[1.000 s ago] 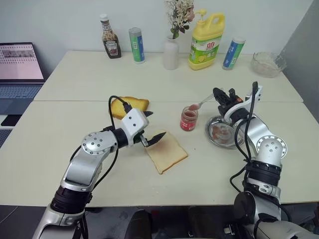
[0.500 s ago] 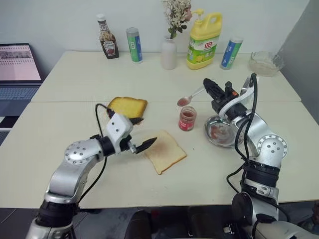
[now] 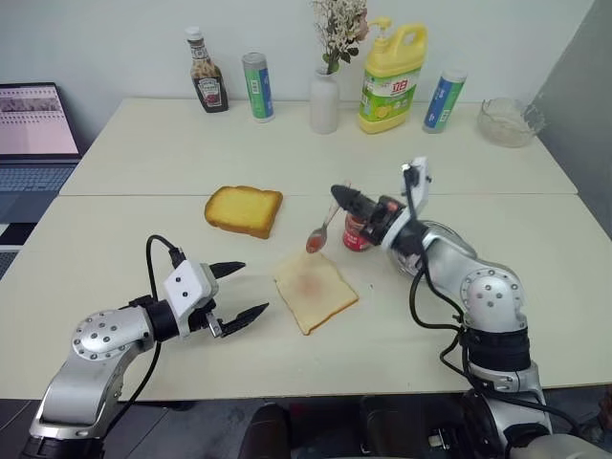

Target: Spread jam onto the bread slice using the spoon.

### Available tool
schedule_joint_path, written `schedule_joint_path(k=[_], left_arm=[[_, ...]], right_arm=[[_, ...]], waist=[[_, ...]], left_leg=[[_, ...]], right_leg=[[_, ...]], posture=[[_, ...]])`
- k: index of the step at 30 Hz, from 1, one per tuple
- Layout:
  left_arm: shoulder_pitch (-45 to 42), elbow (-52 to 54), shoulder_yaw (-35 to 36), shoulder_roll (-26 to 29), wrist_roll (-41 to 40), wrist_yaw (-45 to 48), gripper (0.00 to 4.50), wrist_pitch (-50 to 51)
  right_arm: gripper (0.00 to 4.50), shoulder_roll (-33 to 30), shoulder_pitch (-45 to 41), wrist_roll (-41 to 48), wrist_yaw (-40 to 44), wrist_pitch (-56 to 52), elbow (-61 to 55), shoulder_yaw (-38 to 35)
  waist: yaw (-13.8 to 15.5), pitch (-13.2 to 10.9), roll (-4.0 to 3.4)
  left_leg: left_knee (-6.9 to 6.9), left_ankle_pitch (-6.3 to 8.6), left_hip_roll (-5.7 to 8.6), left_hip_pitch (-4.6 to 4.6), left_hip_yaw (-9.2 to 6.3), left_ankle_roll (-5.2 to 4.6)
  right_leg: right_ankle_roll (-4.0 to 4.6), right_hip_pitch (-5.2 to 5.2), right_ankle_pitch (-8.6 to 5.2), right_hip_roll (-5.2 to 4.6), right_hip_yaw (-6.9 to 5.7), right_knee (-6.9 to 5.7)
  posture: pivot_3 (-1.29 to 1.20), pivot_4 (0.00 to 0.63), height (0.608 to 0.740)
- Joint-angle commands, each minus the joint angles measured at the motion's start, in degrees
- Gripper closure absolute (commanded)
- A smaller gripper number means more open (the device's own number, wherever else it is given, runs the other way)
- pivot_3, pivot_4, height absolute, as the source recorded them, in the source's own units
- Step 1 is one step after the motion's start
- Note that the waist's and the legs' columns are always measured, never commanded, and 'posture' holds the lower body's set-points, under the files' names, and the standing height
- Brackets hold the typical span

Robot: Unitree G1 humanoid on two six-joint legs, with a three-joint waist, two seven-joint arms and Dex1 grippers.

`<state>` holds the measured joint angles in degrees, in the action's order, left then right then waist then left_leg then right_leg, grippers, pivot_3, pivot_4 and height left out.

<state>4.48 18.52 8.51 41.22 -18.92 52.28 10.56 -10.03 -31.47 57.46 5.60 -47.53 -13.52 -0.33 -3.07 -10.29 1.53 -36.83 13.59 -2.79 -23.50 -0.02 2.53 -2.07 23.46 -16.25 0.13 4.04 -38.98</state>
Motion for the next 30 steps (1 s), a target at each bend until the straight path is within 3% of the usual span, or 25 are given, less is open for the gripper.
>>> schedule_joint_path(k=[1, 12, 30], left_arm=[[1.3, 2.2, 0.6, 0.2, 0.4, 0.0, 0.0, -2.4], [-0.4, 2.9, -2.2, -0.3, 0.9, -0.6, 0.0, -2.2], [-2.4, 6.3, -3.7, 0.7, 0.8, -0.9, 0.0, 0.8]], right_arm=[[4.46, -1.0, 1.2, -7.9, 6.6, 5.7, -3.8, 5.3], [4.46, -5.2, 6.7, -25.7, 21.5, 19.7, -7.8, 16.2], [4.46, -6.4, 10.6, -33.2, 30.4, 27.8, -10.1, 17.0]], waist=[[0.0, 0.0, 0.0], [0.1, 0.0, 0.02], [0.2, 0.0, 0.05]], left_leg=[[0.0, 0.0, -0.01, 0.0, -0.01, 0.0], [-0.02, 0.0, 0.02, -0.01, -0.03, 0.0], [-0.08, 0.0, 0.02, 0.0, -0.04, 0.01]], right_leg=[[0.0, 0.0, 0.0, 0.01, 0.0, 0.0], [-0.01, -0.01, 0.0, 0.0, -0.04, 0.0], [0.0, -0.02, 0.0, 0.03, -0.04, -0.02]], posture=[[0.0, 0.15, 0.74], [0.0, 0.15, 0.74], [0.0, 0.15, 0.74]])
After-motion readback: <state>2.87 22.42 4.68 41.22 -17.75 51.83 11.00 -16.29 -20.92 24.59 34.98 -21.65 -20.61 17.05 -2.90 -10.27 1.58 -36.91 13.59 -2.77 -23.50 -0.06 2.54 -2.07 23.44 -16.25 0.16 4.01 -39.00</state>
